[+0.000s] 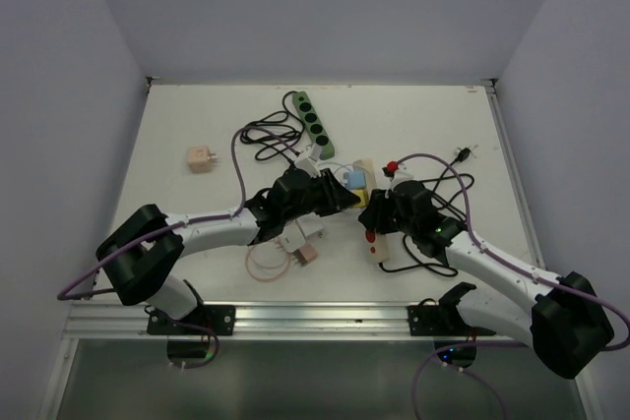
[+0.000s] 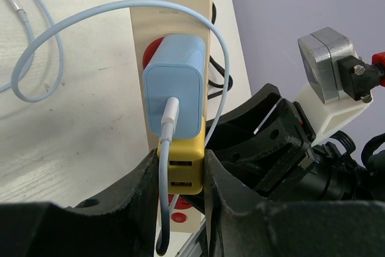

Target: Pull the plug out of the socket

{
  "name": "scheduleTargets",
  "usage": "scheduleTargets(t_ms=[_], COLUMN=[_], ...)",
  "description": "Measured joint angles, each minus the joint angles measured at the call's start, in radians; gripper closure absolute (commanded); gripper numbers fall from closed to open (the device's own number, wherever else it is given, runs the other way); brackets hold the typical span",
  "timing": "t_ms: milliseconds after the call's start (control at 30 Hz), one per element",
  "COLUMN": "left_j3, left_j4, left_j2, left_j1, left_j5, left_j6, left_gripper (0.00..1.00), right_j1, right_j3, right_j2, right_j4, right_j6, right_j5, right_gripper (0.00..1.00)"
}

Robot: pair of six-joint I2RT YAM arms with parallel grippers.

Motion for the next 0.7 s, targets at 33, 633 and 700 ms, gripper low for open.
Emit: scheduleTargets(t_ms=[33, 633, 700], left_j3=[0.009, 0.054, 0.053], left_j4=[-0.026, -0.208, -0.216], left_j2=[-0.008, -0.071, -0.074], left_j1=[0.0, 0.014, 0.018], left_j5=[-0.005, -0.037, -0.039], left_j6=[0.003, -0.017, -0.021], left_gripper=[1.0, 1.0, 1.0], right_j1=[0.0, 0.003, 0.003], right_j3=[0.003, 0.04, 0.042], right_j2=[0.004, 0.044, 0.053], right_j4=[0.002, 0.008, 0.011], right_j6=[-0.001, 0.004, 0.007], right_j5=[-0.002, -0.041, -0.046], right_gripper=[1.0, 1.0, 1.0])
